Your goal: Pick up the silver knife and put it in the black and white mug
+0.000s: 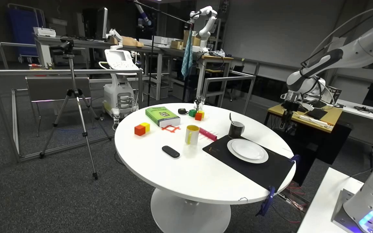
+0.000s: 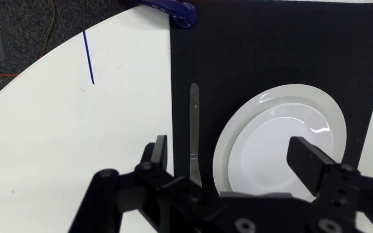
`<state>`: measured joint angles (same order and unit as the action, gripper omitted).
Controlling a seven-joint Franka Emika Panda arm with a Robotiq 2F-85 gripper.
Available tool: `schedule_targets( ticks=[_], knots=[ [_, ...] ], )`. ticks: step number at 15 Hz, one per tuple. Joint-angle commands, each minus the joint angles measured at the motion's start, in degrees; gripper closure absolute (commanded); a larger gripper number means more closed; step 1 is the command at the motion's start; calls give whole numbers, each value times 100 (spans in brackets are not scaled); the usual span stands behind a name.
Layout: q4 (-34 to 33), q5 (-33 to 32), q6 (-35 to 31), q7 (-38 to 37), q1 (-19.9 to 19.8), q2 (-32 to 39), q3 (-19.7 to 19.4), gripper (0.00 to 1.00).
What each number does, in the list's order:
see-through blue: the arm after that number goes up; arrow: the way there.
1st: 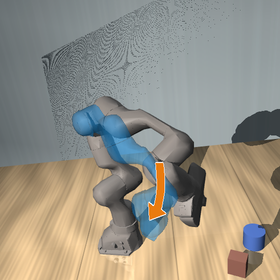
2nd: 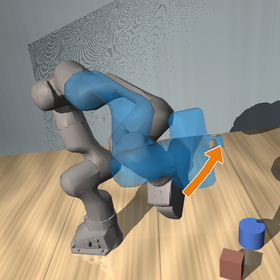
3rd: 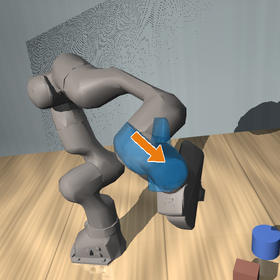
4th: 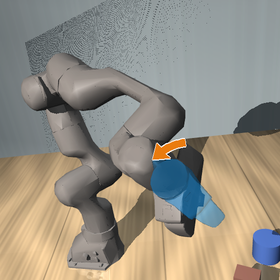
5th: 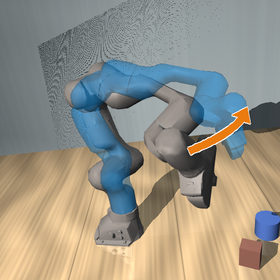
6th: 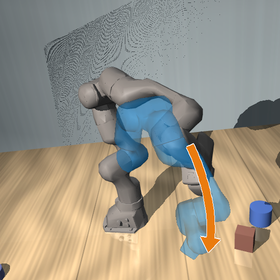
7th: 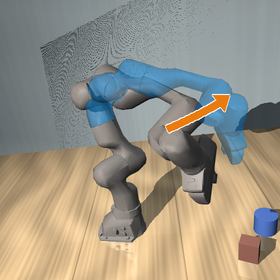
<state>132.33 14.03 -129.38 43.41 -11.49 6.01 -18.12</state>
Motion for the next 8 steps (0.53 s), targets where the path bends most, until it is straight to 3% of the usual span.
schedule_targets(
  ticks=[1, 8],
  knots=[
    [-324, -124, -203, 216, -318, 484, 196, 0],
    [-408, -273, -189, 5, -577, 820, 364, 0]
  ],
)
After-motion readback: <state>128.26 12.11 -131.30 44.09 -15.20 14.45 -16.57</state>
